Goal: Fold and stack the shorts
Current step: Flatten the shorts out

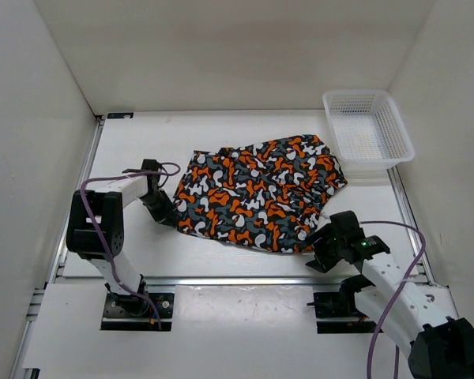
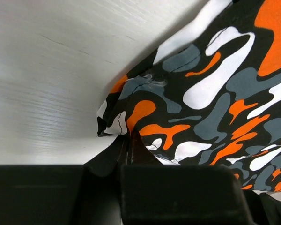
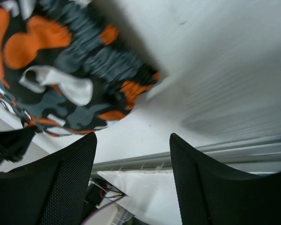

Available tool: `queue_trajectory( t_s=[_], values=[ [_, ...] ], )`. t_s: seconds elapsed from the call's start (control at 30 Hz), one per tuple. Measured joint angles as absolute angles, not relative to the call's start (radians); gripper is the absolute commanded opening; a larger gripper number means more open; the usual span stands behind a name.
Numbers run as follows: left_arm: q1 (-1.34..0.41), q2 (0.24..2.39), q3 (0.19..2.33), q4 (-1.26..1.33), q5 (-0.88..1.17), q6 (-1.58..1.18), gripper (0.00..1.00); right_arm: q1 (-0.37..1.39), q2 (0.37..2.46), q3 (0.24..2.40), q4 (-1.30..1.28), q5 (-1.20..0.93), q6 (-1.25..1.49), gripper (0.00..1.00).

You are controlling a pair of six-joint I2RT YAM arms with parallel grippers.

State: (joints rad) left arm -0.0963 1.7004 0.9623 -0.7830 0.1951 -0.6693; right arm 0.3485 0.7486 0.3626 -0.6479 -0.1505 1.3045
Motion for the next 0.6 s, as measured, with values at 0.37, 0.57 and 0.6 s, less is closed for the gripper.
queue_trajectory(
  t_s=[0.37,0.57,0.6],
  values=[
    [-0.096,1.681,0.962,-0.780,0.195,-0.671,0.10,0.332,0.831,0.281,-0.404,-0.064,1.365,0.35],
    [-0.096,1.621,0.969,-0.784,0.211,-0.673,0.10,0.329,1.008,0.377,-0.352,-0.001,1.298,0.01],
    [-0.096,1.610,0.981,-0.793,0.214,-0.673,0.10,0.328,1.022,0.419,-0.378,0.013,1.277,0.01]
  ],
)
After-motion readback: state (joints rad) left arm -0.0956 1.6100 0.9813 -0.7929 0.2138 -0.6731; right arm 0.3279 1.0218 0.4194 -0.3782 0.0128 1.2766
